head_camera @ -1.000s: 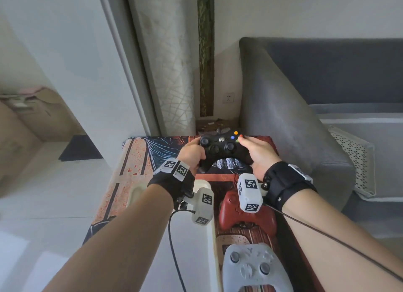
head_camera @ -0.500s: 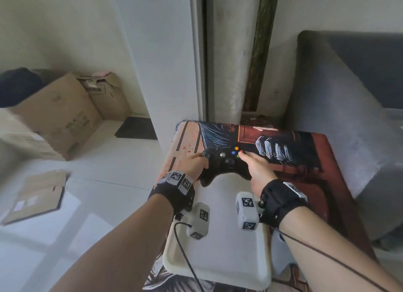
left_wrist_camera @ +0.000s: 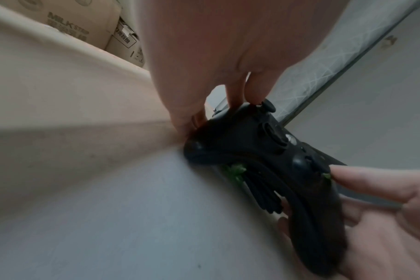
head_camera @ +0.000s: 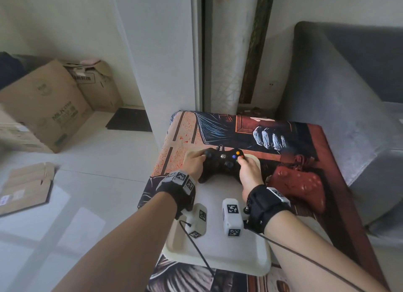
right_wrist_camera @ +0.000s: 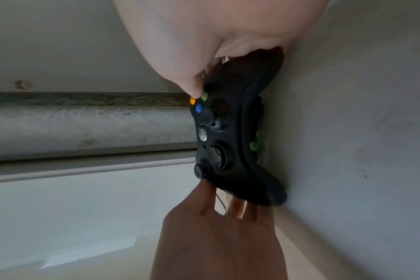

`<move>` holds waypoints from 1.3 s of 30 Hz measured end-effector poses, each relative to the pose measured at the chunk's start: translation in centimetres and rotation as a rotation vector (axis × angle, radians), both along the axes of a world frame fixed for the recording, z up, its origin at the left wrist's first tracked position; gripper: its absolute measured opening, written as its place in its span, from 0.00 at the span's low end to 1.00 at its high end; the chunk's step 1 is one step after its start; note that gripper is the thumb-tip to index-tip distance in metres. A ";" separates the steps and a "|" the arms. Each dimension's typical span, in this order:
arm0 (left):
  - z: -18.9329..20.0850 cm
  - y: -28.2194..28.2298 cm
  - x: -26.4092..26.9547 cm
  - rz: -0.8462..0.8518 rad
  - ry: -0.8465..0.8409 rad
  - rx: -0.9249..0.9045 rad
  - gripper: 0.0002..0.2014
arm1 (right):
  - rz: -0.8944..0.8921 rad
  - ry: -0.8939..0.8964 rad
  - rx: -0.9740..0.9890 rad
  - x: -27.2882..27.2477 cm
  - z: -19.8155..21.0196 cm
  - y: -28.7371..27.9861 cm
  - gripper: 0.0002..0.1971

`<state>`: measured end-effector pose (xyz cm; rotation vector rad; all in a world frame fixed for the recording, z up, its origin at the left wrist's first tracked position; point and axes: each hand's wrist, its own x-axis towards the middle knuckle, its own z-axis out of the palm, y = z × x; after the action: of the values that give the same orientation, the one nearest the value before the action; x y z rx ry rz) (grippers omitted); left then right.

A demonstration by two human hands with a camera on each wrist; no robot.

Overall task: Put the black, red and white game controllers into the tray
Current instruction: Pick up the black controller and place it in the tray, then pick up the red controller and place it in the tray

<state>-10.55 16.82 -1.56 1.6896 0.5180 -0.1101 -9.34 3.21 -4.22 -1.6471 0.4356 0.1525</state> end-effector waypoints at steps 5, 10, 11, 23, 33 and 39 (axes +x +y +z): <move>-0.7 0.4 -0.2 -0.050 -0.046 0.084 0.16 | -0.011 0.072 -0.115 -0.2 -1.4 0.6 0.14; -0.5 0.3 -0.3 -0.068 -0.032 0.130 0.17 | -0.020 0.058 -0.039 -0.4 -0.5 0.1 0.12; -0.4 0.3 -0.2 -0.056 -0.026 0.127 0.17 | -0.020 0.048 -0.017 -0.4 -0.2 -0.1 0.08; 4.2 -1.7 -1.5 -0.048 -0.027 0.237 0.23 | -0.029 0.019 0.150 -1.5 4.4 -3.5 0.21; 6.6 -7.2 -1.6 -0.064 -0.109 0.091 0.25 | -0.108 -0.015 0.232 -2.6 7.1 -10.9 0.14; 5.6 -12.4 -0.6 -0.165 -0.068 -0.046 0.24 | -0.208 -0.006 0.199 -2.1 6.4 -16.6 0.16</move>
<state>-11.10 4.44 4.01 1.6835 0.3224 -0.1826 -11.41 -13.41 2.22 -1.3981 0.5667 0.0340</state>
